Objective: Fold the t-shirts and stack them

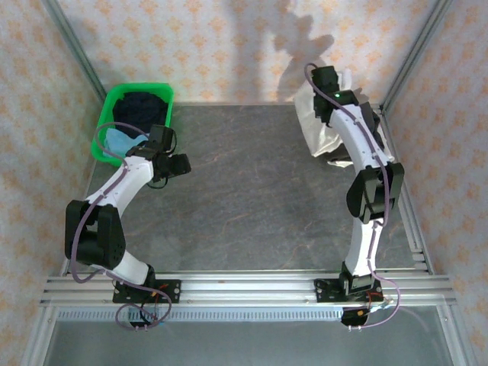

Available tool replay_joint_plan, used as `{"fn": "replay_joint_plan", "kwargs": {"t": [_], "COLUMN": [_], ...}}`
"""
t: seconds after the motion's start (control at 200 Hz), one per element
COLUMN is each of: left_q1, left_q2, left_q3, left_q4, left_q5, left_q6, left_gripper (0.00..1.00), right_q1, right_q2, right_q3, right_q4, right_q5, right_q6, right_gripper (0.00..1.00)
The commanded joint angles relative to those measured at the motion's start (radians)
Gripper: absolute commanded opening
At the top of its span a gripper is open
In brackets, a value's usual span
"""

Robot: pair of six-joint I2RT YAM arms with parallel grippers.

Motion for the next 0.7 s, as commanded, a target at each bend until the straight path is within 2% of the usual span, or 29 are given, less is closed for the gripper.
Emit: {"fn": "replay_joint_plan", "kwargs": {"t": [0.0, 0.185, 0.41, 0.535, 0.641, 0.691], "left_q1": [0.013, 0.014, 0.014, 0.013, 0.013, 0.014], "left_q2": [-0.015, -0.001, 0.010, 0.013, 0.016, 0.018], "left_q3": [0.005, 0.007, 0.010, 0.012, 0.014, 0.015], "left_q4": [-0.022, -0.021, -0.021, -0.026, -0.028, -0.030], "left_q5": [0.008, 0.012, 0.019, 0.018, 0.017, 0.017], "left_q6": [0.025, 0.030, 0.033, 0.034, 0.036, 0.037], "left_gripper": [0.76, 0.76, 0.76, 0.76, 0.76, 0.77], "right_q1": [-0.046, -0.135, -0.246, -0.291, -0.316, -0.327], "right_q2": [0.031, 0.058, 0.131, 0.184, 0.237, 0.270], "right_q3": [-0.007, -0.072, -0.060, -0.004, 0.045, 0.086], "right_q4": [0.129, 0.204, 0.217, 0.195, 0.162, 0.122], "right_q5": [0.027, -0.104, -0.260, -0.302, -0.285, -0.257], "right_q6": [-0.045, -0.068, -0.089, -0.107, -0.127, -0.112], "right_gripper": [0.00, 0.00, 0.00, 0.00, 0.00, 0.12]}}
